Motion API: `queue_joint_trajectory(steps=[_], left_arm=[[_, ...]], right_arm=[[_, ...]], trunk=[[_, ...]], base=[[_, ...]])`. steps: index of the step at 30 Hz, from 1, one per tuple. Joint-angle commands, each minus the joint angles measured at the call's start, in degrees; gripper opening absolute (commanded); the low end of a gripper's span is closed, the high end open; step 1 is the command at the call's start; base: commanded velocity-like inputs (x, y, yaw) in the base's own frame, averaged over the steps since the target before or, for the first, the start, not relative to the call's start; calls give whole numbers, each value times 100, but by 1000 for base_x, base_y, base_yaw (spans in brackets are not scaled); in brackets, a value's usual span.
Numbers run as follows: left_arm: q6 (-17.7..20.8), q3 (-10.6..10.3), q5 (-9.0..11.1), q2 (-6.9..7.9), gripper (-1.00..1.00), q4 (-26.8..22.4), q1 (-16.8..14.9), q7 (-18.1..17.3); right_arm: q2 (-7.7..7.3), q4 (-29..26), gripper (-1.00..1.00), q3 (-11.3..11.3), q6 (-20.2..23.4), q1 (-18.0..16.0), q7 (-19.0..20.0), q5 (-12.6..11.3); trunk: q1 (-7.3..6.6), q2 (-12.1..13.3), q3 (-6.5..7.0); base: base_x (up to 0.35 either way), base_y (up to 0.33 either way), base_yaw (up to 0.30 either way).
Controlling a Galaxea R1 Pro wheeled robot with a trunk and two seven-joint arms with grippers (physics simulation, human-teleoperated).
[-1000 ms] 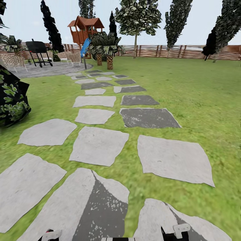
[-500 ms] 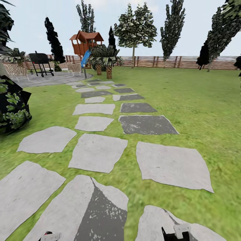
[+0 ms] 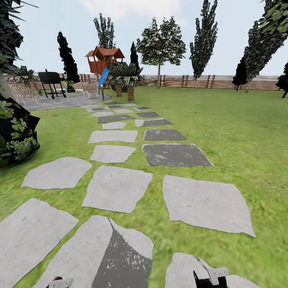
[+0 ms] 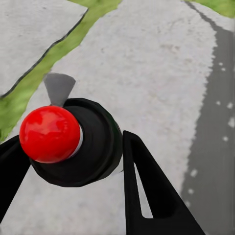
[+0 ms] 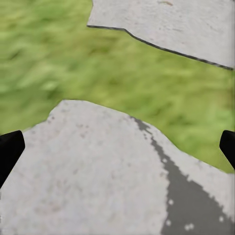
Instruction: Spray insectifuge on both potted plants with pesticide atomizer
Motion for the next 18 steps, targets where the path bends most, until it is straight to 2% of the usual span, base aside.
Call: queue_joint_trajectory(steps=[1, 9, 18], left_arm=[[-19, 13, -4, 0, -100, 4, -2, 3], [-17, 19, 1, -3, -100, 1, -3, 3], [-12, 27, 7, -9, -100, -8, -9, 3]], right_arm=[[2, 4, 100, -17, -16, -3, -6, 38], [4, 4, 100, -16, -17, -3, -211, 24], [-49, -1, 100, -21, -17, -3, -238, 30]], trunk=[[-24, 40, 14], [-24, 40, 14], [-24, 40, 14]], base=[[0, 0, 0], [18, 0, 0], [297, 0, 0]])
